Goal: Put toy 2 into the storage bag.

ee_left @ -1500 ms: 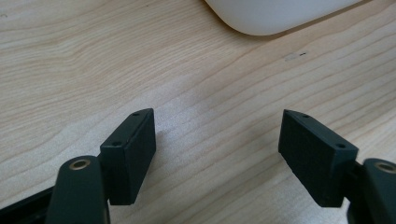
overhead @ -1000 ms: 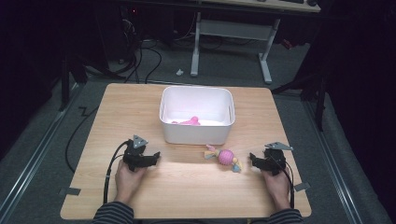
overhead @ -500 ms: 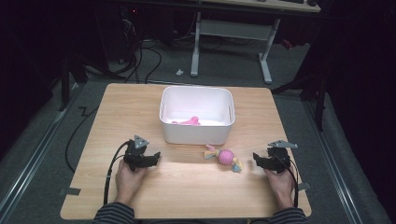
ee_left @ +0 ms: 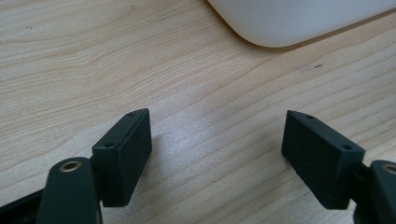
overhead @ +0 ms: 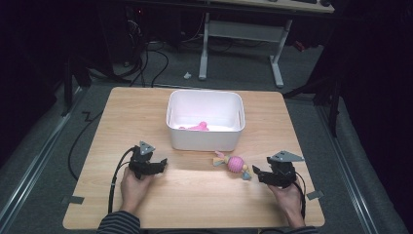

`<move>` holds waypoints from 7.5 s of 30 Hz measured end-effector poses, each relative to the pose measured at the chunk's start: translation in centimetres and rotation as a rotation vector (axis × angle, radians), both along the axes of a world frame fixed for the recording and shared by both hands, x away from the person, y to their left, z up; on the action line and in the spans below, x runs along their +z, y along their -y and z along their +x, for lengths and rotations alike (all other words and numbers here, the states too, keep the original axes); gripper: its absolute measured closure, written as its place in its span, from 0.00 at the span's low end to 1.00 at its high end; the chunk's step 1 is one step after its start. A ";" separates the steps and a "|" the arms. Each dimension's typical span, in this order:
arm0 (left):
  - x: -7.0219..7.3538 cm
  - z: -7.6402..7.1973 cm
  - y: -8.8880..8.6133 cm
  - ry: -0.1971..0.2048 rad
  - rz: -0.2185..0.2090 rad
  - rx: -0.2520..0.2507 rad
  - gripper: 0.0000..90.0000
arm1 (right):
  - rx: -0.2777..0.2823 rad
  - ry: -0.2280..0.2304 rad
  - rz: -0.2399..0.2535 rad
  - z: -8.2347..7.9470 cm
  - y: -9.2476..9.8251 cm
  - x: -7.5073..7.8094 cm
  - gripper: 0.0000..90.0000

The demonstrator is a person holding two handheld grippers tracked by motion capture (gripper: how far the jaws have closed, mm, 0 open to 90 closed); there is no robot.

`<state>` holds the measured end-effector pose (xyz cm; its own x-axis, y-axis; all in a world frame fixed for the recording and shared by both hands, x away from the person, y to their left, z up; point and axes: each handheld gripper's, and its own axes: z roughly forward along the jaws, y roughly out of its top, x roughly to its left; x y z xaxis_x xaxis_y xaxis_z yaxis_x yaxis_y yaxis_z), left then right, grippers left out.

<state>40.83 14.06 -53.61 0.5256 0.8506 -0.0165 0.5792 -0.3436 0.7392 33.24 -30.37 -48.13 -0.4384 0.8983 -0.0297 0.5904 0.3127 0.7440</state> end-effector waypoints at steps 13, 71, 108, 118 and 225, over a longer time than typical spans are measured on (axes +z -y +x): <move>0.0 0.1 0.1 0.002 0.007 0.002 0.27 | 0.171 -0.050 -0.023 1.9 -5.6 1.6 0.34; 0.0 -0.1 0.1 0.001 0.007 0.008 0.27 | 0.236 -0.202 -0.083 3.8 -4.6 1.7 0.37; 0.0 -0.2 0.1 0.001 0.004 0.002 0.27 | 0.289 -0.028 0.056 1.8 -2.1 11.6 0.37; 0.0 -0.2 0.1 -0.001 0.007 -0.004 0.26 | 0.304 -0.024 0.062 2.8 -2.3 13.1 0.37; 0.0 -0.1 0.0 -0.002 -0.003 0.003 0.27 | 0.407 -0.158 0.044 14.3 -13.6 10.2 0.30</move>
<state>40.71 14.06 -53.60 0.5228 0.8522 -0.0197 0.5817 -0.3397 0.7391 47.55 -16.74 -37.92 -0.7533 0.6499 0.1009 0.5330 0.5133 0.6726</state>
